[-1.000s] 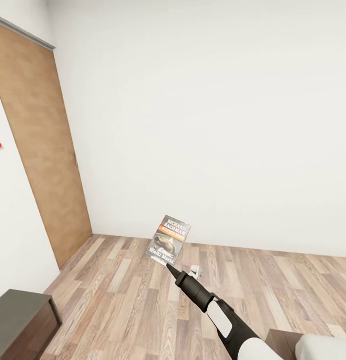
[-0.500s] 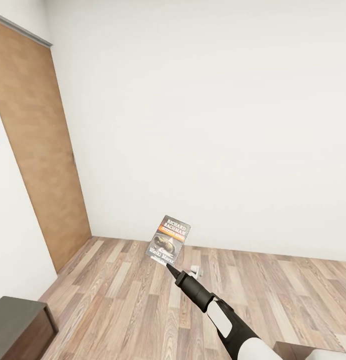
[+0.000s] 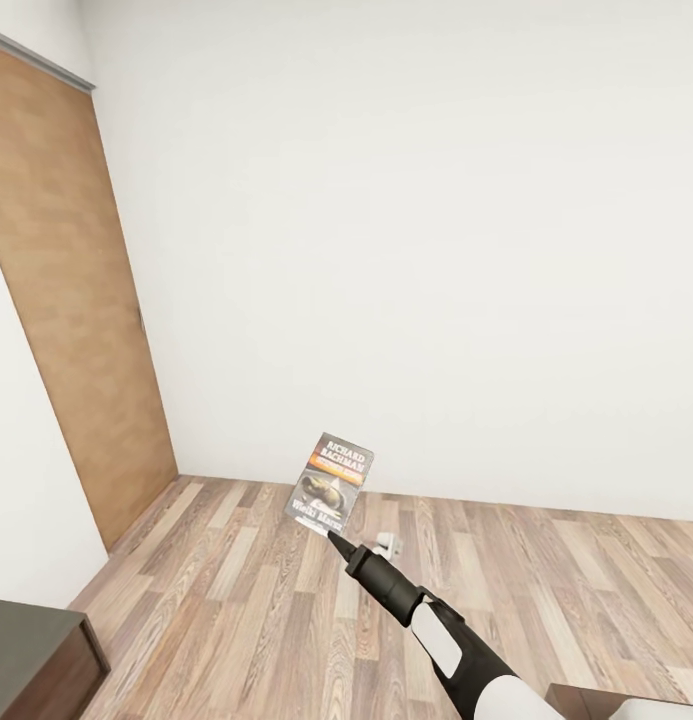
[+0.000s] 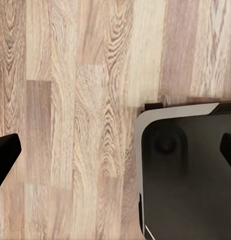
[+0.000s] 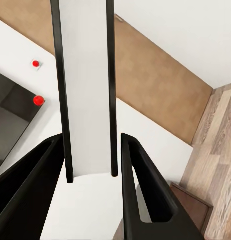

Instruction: In the bedroom, move the book from the bed onto either nightstand, and place the two sandals side by side next to the bed.

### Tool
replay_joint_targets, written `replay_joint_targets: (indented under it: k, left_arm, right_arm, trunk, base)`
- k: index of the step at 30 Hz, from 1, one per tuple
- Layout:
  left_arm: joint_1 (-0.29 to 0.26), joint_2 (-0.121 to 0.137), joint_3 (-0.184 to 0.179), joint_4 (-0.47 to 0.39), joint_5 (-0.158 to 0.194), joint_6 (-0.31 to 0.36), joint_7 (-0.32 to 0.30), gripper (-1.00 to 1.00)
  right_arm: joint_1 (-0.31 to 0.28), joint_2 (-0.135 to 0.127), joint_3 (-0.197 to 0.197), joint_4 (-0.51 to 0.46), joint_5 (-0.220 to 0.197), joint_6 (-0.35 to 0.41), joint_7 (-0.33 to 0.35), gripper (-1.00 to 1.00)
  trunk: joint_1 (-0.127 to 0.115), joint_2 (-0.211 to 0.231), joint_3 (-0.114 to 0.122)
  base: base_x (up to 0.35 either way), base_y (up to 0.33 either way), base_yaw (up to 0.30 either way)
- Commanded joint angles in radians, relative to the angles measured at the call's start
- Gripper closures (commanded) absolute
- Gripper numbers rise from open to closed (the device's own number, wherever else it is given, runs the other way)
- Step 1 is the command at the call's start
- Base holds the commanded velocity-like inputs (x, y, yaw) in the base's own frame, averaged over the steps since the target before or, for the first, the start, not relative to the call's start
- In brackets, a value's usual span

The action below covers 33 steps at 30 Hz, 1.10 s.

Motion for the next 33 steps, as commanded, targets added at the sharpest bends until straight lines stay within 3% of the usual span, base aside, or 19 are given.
replay_joint_targets:
  k: [1, 19, 25, 29, 33]
  left_arm:
    - [0.0, 0.0, -0.009, 0.0, 0.008, -0.003, 0.004, -1.0]
    - [0.0, 0.001, -0.004, -0.001, 0.009, -0.004, -0.005, -1.0]
    - [0.0, 0.0, -0.006, -0.001, 0.009, -0.004, -0.005, -1.0]
    - [0.0, 0.0, -0.007, -0.001, 0.009, -0.004, -0.006, -1.0]
    - [0.0, 0.001, -0.008, 0.0, 0.009, -0.004, -0.007, -1.0]
  right_arm:
    - [0.0, 0.0, 0.002, 0.0, -0.011, 0.007, 0.001, 1.0]
    - [0.0, 0.008, 0.01, 0.037, -0.02, 0.016, 0.013, 1.0]
    - [0.0, 0.01, 0.014, 0.092, -0.016, 0.021, 0.1, 1.0]
    - [0.0, 0.009, 0.061, 0.148, -0.014, 0.022, 0.196, 1.0]
    - [0.0, 0.01, 0.12, 0.179, -0.013, 0.022, 0.232, 1.0]
  trunk:
    - [0.0, -0.001, 0.0]
    - [0.0, -0.001, 0.0]
    - [0.0, -0.001, 0.0]
    - [0.0, -0.001, 0.0]
    - [0.0, -0.001, 0.0]
  base:
    - [0.007, 0.0, -0.016]
    - [0.002, 0.0, -0.004]
    - [0.0, 0.0, 0.0]
    - [0.0, 0.0, 0.0]
    - [0.0, 0.0, 0.0]
